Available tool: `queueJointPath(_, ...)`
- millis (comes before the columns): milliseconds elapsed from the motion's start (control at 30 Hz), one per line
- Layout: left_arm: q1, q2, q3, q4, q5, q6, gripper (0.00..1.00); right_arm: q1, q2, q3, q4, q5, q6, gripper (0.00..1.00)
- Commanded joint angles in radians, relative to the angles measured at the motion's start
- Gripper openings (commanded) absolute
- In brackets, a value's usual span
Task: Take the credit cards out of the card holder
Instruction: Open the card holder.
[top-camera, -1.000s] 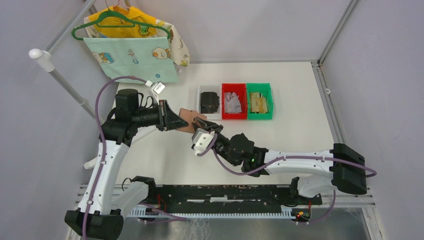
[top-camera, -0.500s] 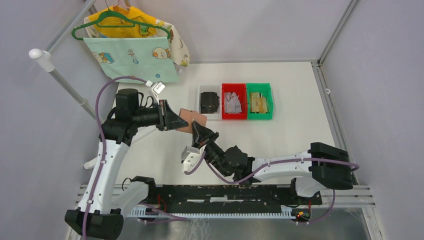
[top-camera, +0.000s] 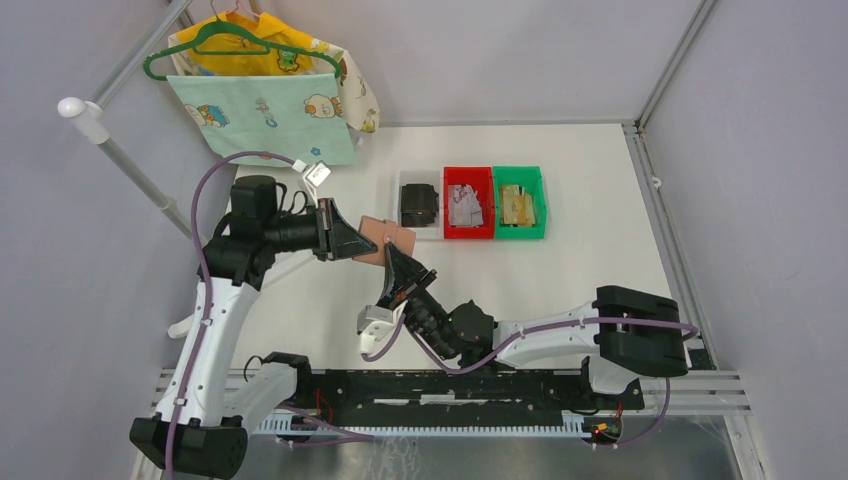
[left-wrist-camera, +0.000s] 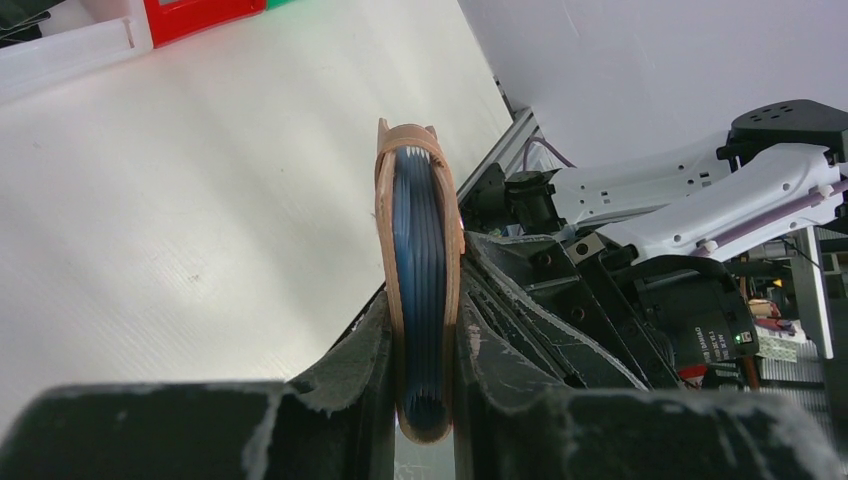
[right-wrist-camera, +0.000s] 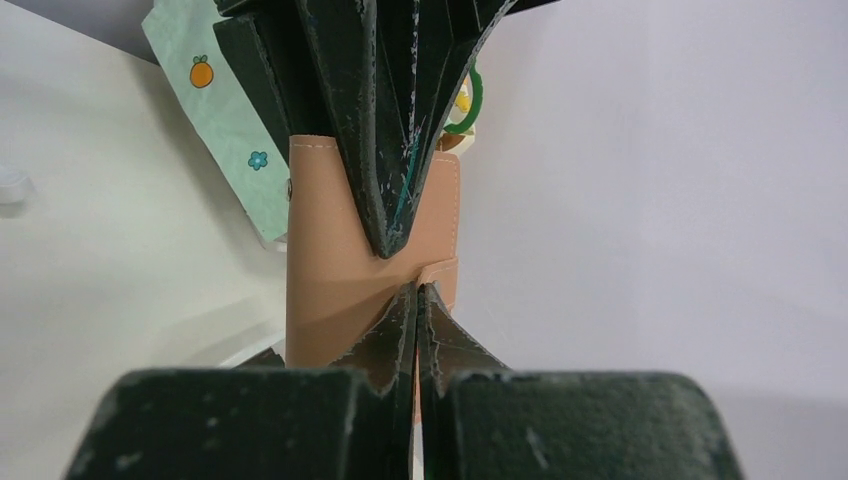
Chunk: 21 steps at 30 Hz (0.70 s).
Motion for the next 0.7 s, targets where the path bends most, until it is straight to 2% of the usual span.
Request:
queueJointPath(0, -0.011, -0.014, 0.050, -0.051, 0.136, -0.007, 0.02, -0.021, 0.002, 0.021, 0.134, 0.063, -0.049, 0.00)
queueJointPath(400, -0.012, -0.012, 0.047, -0.092, 0.141, 0.031, 0.02, -0.078, -0.072, 0.040, 0.111, 0.037, 0.125, 0.00)
queueJointPath(667, -0.011, -0.013, 0.037, -0.137, 0.141, 0.072, 0.02, -0.099, -0.075, 0.063, 0.109, 0.059, 0.163, 0.00)
